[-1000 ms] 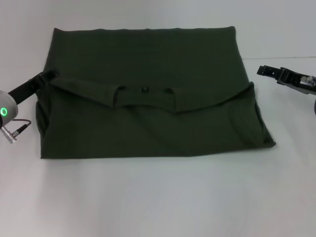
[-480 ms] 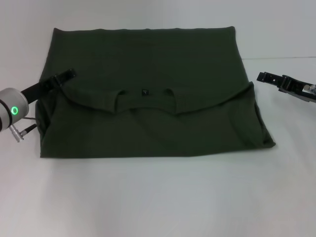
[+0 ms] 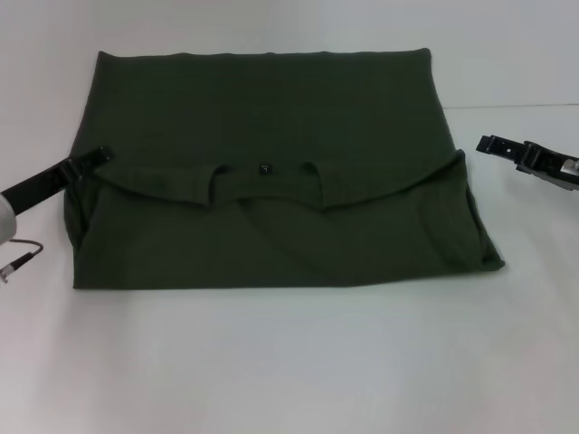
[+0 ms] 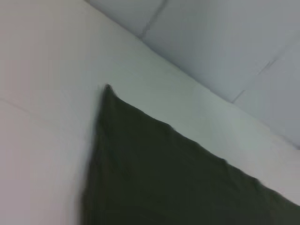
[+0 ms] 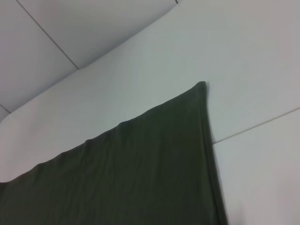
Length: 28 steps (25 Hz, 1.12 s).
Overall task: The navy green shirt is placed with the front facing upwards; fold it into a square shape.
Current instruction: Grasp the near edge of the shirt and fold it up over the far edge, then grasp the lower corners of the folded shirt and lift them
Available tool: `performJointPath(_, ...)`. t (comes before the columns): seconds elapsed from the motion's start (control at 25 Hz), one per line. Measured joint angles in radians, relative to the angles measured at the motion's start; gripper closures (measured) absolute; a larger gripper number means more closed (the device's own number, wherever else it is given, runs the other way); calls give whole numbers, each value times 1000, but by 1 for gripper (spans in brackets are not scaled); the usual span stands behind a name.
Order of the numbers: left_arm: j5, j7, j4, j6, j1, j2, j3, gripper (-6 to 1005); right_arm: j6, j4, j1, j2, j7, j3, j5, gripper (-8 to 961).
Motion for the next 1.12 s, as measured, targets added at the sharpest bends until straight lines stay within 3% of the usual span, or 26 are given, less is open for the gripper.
performJointPath(0.16, 52, -81, 33, 184, 35, 25, -1, 150, -34, -2, -7, -14, 0, -4, -1, 22)
performJointPath(0.44, 372, -295, 206, 467, 61, 66, -35, 150, -193, -4, -38, -55, -1, -7, -7, 23)
performJointPath(0.64, 451, -294, 234, 492, 58, 82, -63, 151, -234, -5, -60, -64, -1, -5, -8, 23)
performJointPath(1.12, 480, -286, 225, 416, 49, 69, 45, 151, -226, -5, -61, -61, -1, -8, -8, 24)
